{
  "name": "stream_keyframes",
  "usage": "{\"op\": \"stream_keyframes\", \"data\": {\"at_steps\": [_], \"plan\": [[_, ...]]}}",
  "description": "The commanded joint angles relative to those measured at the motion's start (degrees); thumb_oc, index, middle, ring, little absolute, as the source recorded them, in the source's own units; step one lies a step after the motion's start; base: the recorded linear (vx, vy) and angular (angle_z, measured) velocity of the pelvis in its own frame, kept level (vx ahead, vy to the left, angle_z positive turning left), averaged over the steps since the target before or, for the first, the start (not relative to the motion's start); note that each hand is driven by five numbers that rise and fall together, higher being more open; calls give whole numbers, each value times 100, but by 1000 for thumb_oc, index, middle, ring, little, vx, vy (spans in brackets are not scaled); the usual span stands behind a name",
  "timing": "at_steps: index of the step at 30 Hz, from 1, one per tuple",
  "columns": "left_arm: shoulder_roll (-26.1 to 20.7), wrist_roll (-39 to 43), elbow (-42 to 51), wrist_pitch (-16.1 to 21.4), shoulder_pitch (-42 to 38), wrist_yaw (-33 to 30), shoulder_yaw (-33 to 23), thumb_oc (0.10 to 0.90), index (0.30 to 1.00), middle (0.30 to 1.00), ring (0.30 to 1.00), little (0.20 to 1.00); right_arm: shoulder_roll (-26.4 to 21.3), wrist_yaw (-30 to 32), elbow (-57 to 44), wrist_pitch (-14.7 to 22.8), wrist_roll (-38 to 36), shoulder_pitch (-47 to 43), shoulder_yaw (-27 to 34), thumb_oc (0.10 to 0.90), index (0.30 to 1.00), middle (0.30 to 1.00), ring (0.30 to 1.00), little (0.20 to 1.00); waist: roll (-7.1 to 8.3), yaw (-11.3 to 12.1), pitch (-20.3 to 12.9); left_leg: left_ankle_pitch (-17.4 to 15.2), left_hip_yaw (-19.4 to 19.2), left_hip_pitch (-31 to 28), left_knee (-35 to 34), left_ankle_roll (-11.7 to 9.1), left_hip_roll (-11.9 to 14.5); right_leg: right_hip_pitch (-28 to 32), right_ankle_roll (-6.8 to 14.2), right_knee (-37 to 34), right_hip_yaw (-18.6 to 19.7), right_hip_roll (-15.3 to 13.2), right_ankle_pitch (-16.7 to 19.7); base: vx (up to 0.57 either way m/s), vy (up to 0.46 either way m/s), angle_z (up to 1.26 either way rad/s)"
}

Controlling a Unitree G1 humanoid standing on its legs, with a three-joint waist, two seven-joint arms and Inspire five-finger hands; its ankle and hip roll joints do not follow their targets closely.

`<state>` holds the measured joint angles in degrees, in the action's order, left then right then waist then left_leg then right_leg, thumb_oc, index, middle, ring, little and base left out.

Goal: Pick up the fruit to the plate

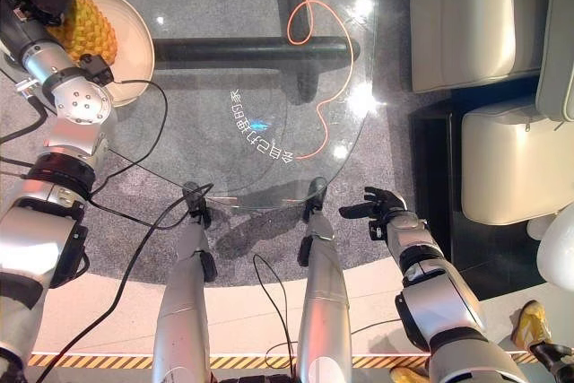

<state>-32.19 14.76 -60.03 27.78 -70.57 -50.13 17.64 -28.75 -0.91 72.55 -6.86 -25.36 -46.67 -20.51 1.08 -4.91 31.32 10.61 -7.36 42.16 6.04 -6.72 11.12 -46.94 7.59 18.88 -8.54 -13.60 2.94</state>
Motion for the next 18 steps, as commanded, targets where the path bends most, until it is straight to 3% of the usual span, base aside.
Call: {"op": "stream_keyframes", "data": {"at_steps": [1,18], "plan": [[-641,-321,26,421,-916,-109,162,385,545,545,545,485,-223,54,107,-16,-98,140,-188,800,900,900,900,900,269,141,-152,-598,259,296,801,-266,161,18,164,-220,-24,-68,74,0,0,0],[-547,-361,339,706,-561,29,80,361,524,524,524,461,-211,109,86,20,-100,201,-154,800,900,900,900,900,220,208,-152,-587,278,302,760,-252,129,-7,163,-211,-60,-86,76,0,0,0]]}}
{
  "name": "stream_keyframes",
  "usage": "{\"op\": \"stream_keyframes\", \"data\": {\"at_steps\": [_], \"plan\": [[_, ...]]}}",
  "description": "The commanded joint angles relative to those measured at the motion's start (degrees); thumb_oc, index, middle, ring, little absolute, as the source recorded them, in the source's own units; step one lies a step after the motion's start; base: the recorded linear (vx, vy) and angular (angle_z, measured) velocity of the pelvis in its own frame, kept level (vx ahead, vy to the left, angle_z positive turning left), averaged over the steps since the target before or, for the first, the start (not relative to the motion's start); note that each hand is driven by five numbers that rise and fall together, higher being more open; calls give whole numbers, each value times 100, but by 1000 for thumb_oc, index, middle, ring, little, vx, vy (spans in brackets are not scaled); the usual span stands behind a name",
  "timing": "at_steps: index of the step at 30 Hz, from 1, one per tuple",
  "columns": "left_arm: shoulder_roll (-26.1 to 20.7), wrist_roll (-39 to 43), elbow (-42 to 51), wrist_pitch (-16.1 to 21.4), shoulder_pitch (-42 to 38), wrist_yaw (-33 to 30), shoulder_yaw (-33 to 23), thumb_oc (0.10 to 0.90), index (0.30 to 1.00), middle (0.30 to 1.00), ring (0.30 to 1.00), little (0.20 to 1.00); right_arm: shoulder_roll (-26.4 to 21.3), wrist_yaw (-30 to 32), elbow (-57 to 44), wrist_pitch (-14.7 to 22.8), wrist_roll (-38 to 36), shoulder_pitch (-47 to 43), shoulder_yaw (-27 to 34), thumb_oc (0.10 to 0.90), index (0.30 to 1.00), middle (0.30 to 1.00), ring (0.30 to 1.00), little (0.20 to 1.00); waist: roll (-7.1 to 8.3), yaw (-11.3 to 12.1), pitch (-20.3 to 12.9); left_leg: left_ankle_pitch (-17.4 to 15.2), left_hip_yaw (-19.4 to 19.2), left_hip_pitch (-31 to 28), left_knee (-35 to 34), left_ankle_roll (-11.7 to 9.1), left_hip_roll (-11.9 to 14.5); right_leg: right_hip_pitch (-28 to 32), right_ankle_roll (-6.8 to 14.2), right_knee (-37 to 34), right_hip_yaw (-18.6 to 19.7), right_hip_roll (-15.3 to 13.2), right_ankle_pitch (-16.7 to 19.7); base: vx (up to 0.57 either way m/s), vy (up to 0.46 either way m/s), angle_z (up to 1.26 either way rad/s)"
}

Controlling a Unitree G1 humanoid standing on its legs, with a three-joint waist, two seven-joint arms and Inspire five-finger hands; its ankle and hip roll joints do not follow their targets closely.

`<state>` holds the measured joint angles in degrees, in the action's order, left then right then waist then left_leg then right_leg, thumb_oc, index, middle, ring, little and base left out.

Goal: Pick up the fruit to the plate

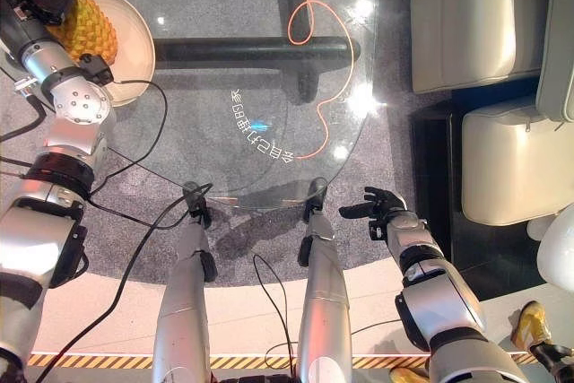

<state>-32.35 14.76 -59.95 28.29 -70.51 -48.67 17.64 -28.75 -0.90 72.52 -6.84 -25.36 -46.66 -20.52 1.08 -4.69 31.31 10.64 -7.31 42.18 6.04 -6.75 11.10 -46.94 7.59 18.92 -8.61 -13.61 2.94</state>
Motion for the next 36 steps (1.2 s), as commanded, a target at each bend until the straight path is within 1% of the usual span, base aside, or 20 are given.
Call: {"op": "stream_keyframes", "data": {"at_steps": [1,5,12,19,22,29,32,34,36], "plan": [[-524,-354,359,659,-550,-119,78,364,526,526,526,464,-209,114,86,26,-101,208,-153,800,900,900,900,900,217,189,-152,-588,275,299,755,-247,127,-5,162,-217,-56,-86,75,0,0,0],[-466,-482,562,694,-397,-117,48,369,531,531,531,469,-199,132,78,28,-101,197,-103,800,900,900,900,900,208,234,-152,-594,295,335,761,-242,116,-22,167,-229,-83,-98,87,0,0,0],[-372,-417,815,825,-154,-45,-32,372,533,533,533,472,-179,167,77,23,-100,207,-37,800,900,900,900,900,194,291,-152,-610,325,372,774,-236,106,-44,177,-214,-114,-112,83,0,-5,0],[-303,-580,1111,904,164,25,-114,416,571,571,571,516,-180,197,59,17,-122,245,36,800,900,900,900,900,198,356,-152,-633,356,394,799,-232,107,-40,189,-213,-158,-123,84,0,-7,2],[-285,-596,1206,914,243,21,-137,421,575,575,575,521,-181,186,62,34,-129,270,56,800,900,900,900,900,201,375,-152,-637,364,377,786,-226,105,-18,193,-219,-174,-126,84,0,0,0],[-261,-447,1325,917,397,108,-229,449,599,599,599,549,-161,193,60,27,-141,281,102,800,900,900,900,900,190,417,-152,-657,389,334,794,-217,100,23,197,-193,-194,-144,64,0,0,0],[-217,-401,1352,974,515,133,-298,454,604,604,604,554,-156,213,55,21,-143,276,130,800,900,900,900,900,183,436,-152,-668,396,320,814,-220,108,38,204,-164,-199,-159,47,0,0,0],[-207,-382,1367,980,558,148,-324,484,629,629,629,584,-157,222,53,28,-151,284,137,800,900,900,900,900,185,443,-152,-673,400,317,824,-217,109,43,205,-159,-207,-164,45,1,-10,4],[-182,-388,1382,981,606,137,-349,561,695,695,695,661,-162,224,49,19,-148,274,142,800,900,900,900,900,187,447,-152,-672,397,306,814,-217,112,57,206,-163,-215,-166,43,1,-5,5]]}}
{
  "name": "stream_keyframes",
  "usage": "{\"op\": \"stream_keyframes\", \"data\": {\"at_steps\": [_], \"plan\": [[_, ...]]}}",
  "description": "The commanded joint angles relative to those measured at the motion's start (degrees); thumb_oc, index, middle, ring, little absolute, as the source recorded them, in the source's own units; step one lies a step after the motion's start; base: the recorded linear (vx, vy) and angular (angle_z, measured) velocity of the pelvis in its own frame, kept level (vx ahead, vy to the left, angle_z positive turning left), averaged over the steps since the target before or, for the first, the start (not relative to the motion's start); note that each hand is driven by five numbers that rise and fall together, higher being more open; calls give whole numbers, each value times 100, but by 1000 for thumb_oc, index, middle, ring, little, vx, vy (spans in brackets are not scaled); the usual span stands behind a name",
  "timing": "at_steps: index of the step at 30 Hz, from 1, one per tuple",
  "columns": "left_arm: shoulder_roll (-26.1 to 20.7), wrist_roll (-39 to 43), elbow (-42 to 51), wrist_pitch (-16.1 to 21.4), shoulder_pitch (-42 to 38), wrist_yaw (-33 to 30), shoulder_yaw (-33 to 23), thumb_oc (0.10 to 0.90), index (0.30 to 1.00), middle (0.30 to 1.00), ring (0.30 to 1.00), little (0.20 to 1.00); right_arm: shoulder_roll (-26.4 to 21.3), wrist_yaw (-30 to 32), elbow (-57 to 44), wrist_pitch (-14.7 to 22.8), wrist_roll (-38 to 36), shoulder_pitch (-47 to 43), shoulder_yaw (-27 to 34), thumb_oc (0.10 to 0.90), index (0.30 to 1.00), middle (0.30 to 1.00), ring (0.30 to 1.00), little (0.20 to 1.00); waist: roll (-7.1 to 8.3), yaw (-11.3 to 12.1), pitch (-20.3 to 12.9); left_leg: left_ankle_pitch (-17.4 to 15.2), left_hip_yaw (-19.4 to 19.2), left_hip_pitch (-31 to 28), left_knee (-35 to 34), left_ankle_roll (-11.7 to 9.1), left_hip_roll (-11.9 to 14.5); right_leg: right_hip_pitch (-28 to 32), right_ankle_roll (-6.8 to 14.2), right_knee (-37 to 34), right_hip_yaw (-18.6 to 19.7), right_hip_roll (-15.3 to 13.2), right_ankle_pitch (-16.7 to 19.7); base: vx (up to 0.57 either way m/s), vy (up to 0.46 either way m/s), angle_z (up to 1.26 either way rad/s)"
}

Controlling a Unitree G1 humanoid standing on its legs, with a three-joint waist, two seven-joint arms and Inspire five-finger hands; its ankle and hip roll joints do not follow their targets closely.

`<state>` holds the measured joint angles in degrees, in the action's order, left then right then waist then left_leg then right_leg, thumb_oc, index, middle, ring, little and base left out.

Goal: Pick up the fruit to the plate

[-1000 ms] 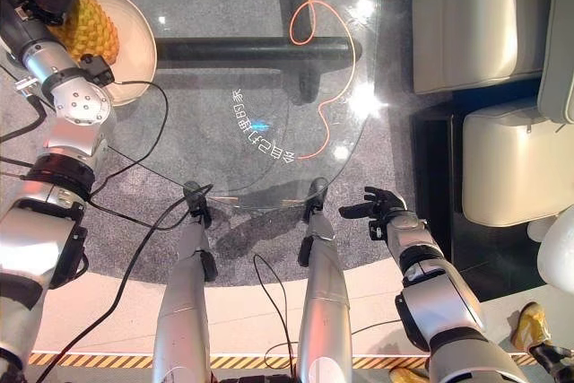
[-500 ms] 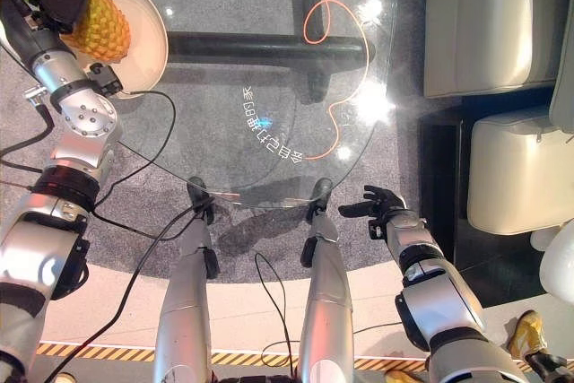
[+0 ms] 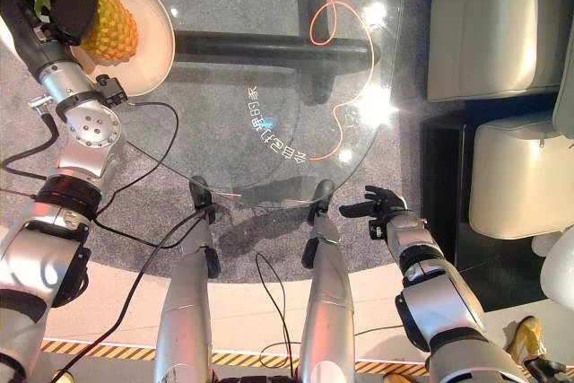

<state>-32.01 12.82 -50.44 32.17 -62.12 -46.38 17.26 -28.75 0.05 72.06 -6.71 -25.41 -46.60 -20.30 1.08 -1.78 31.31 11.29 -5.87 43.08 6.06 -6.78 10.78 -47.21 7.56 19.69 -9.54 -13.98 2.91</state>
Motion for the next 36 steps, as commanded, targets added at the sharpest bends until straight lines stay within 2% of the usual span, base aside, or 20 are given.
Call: {"op": "stream_keyframes", "data": {"at_steps": [1,2,26,36], "plan": [[-219,-164,421,621,-189,-74,-332,698,813,813,813,798,-177,115,92,2,-138,272,137,800,900,900,900,900,184,162,-152,-737,255,211,817,-211,147,90,207,-233,-122,-132,42,0,0,0],[-218,-133,420,640,-164,-61,-346,800,900,900,900,900,-180,109,91,5,-124,281,146,800,900,900,900,900,182,164,-152,-738,257,205,816,-209,149,93,207,-227,-120,-132,39,0,0,0],[-102,52,706,791,322,-37,-615,800,900,900,900,900,-197,97,90,7,-126,341,246,800,900,900,900,900,169,267,-152,-775,299,73,832,-196,145,261,222,-191,-169,-176,-22,-1,-1,0],[-48,202,792,727,647,235,-723,800,900,900,900,900,-91,109,138,-46,-87,536,366,800,900,900,900,900,211,336,-152,-768,274,-352,686,-208,193,695,286,-326,-216,-215,-12,-4,-15,1]]}}
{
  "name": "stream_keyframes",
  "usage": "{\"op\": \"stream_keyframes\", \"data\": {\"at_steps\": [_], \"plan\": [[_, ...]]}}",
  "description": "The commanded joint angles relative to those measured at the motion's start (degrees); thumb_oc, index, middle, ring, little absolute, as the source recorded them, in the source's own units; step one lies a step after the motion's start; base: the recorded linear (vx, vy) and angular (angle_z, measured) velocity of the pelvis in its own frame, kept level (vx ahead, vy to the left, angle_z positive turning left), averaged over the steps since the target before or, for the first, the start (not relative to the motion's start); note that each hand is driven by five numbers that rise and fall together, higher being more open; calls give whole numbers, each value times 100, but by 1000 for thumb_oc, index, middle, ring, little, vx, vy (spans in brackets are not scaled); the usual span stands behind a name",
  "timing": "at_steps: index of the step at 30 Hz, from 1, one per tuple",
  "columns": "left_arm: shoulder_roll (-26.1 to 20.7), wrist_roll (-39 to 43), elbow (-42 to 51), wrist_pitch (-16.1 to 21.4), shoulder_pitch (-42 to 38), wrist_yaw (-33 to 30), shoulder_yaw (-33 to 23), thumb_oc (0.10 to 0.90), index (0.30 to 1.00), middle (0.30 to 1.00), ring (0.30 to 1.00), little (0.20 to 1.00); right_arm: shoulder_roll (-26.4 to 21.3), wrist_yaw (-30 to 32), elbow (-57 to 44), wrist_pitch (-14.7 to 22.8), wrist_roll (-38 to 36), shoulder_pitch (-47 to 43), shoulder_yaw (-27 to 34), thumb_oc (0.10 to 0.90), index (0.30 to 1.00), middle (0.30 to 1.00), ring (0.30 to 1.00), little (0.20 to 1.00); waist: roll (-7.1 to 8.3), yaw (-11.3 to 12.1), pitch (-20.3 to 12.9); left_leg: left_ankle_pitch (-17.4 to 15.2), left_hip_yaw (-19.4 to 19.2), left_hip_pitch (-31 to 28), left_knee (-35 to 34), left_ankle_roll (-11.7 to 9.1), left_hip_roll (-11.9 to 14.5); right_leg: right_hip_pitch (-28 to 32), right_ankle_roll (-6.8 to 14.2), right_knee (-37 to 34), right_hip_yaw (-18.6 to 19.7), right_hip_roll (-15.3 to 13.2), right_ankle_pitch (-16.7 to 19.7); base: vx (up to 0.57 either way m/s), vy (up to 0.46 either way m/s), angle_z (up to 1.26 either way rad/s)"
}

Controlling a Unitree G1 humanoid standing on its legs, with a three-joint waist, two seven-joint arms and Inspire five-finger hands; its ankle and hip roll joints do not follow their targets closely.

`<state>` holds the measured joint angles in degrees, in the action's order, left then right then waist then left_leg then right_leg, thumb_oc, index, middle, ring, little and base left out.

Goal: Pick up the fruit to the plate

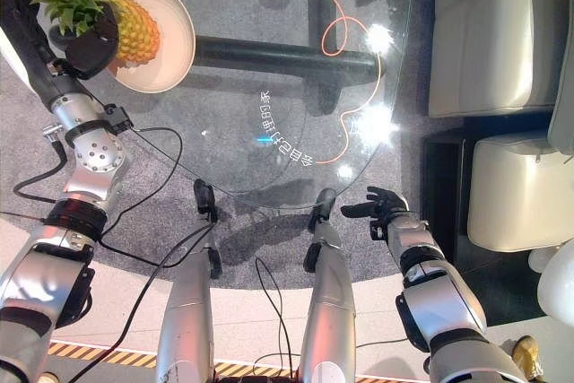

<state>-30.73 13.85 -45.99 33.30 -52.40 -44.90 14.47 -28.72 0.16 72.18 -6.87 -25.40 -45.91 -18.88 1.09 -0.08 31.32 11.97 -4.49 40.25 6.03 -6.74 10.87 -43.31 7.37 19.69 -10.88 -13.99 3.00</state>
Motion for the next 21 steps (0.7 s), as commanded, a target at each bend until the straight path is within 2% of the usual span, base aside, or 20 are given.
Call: {"op": "stream_keyframes", "data": {"at_steps": [1,6,16,21], "plan": [[-179,265,340,582,-265,227,-463,800,900,900,900,900,-80,98,162,-26,-85,517,243,800,900,900,900,900,210,179,-152,-832,124,-167,650,-216,190,400,319,-364,-87,-227,-13,5,-42,1],[-166,513,305,482,1,474,-539,800,900,900,900,900,-60,103,257,-29,-74,686,357,800,900,900,900,900,205,207,-152,-783,60,-540,447,-234,198,791,411,-620,-104,-301,83,5,-18,1],[-76,1093,110,290,799,1211,-782,800,900,900,900,900,-142,-21,448,-138,228,1286,747,800,900,900,900,900,72,212,-153,-644,-234,-1890,-192,-256,150,2183,550,-1387,-147,-457,325,23,26,-3],[-2,1063,109,222,1175,1309,-802,800,900,900,900,900,-125,-61,531,-119,360,1681,868,800,900,900,900,900,-4,192,-385,-653,-320,-2314,-382,-241,144,2642,552,-1576,-184,-469,320,61,23,-1]]}}
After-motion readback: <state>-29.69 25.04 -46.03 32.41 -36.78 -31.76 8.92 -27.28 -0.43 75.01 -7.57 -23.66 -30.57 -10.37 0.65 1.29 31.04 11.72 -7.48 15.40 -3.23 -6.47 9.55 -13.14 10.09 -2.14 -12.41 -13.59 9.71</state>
